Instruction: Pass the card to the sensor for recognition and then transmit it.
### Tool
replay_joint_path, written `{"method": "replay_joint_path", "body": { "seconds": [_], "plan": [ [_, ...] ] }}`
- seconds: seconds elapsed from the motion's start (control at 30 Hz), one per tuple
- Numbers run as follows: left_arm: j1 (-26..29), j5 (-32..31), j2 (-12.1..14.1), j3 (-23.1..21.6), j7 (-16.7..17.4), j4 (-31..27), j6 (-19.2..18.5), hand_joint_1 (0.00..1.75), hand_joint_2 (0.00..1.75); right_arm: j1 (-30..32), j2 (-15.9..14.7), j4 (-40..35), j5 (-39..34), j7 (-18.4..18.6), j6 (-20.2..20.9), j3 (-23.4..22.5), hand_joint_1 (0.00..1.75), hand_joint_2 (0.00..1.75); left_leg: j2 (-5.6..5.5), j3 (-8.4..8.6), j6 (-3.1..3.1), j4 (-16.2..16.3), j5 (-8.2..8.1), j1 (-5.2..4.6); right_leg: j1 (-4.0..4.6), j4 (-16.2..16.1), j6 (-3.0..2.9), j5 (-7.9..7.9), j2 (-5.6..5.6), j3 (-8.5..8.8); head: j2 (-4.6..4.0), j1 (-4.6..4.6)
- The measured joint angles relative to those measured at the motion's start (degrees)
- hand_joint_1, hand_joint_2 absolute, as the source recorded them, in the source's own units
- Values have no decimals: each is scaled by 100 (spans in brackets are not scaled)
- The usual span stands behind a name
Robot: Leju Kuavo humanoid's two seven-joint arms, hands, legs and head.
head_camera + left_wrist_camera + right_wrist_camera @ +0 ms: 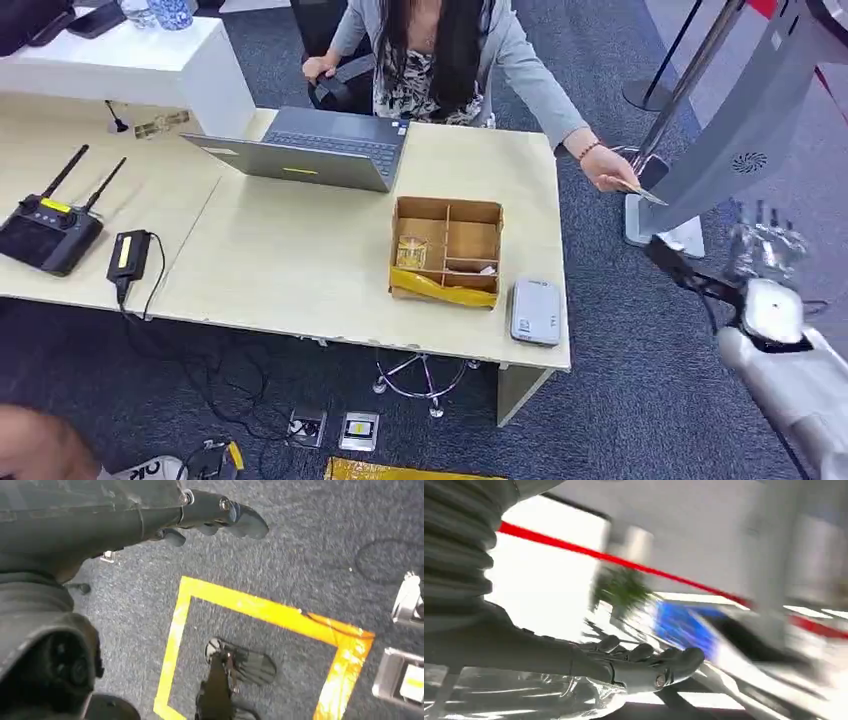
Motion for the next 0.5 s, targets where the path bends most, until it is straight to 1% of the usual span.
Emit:
{"method": "replay_joint_path", "body": {
  "seconds": [0.03,0.1,0.23,0.5],
  "plan": [
    [-10,-4,-13,-9,9,0,-4,0,0,11,103,-254,138,13,-9,61,0,175,-17,-2,-3,2,5,-1,-1,0,-1,-1,-17,-2,0,-2],
    [-20,-24,-24,-26,13,-2,-15,0,0,33,199,-599,221,9,-70,135,0,175,-50,-14,-6,1,11,0,0,1,-5,-4,-50,-4,0,-2],
    [-14,-39,-33,-31,53,0,-9,0,0,76,354,-1159,223,-181,-238,223,0,175,-50,-19,-9,1,8,-1,-1,1,-6,-6,-45,-8,0,0],
    [-15,-42,-44,-31,53,0,0,0,0,196,494,-1658,-91,-363,-321,367,0,175,-49,-21,-9,1,8,-4,-4,-4,-5,-6,-48,-8,0,0]
  ]
}}
